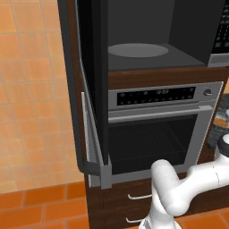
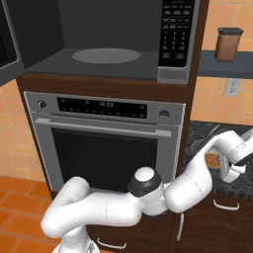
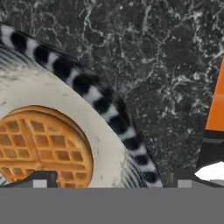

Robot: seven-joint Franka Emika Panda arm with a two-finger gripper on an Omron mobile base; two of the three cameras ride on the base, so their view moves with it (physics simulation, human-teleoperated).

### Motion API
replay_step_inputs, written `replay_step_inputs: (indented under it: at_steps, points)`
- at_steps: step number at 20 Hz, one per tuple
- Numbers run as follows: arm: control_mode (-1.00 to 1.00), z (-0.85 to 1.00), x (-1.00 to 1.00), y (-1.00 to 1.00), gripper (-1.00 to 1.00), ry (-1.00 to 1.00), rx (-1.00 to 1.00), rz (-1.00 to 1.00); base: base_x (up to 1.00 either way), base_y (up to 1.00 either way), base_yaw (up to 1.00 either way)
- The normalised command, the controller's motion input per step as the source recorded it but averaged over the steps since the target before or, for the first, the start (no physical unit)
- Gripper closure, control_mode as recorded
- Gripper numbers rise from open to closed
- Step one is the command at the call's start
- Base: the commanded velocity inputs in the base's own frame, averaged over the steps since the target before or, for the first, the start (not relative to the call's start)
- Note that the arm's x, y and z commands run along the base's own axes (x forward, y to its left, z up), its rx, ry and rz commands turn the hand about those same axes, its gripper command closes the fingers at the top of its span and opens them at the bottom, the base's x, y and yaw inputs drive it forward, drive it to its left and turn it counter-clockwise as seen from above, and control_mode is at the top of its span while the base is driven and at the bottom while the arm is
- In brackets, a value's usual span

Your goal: Open the microwave, place the bowl with waffle inside the microwave, then close the microwave door and turn it on.

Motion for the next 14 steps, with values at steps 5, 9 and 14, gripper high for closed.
replay_step_inputs:
  at_steps: [5,9,14]
  points:
    - [-1.00,0.00,0.00,0.00,-1.00,0.00,0.00,0.00,0.00,0.00,0.00]
    - [-1.00,0.00,0.00,0.00,1.00,0.00,0.00,0.00,0.00,0.00,0.00]
    - [-1.00,0.00,0.00,0.00,1.00,0.00,0.00,0.00,0.00,0.00,0.00]
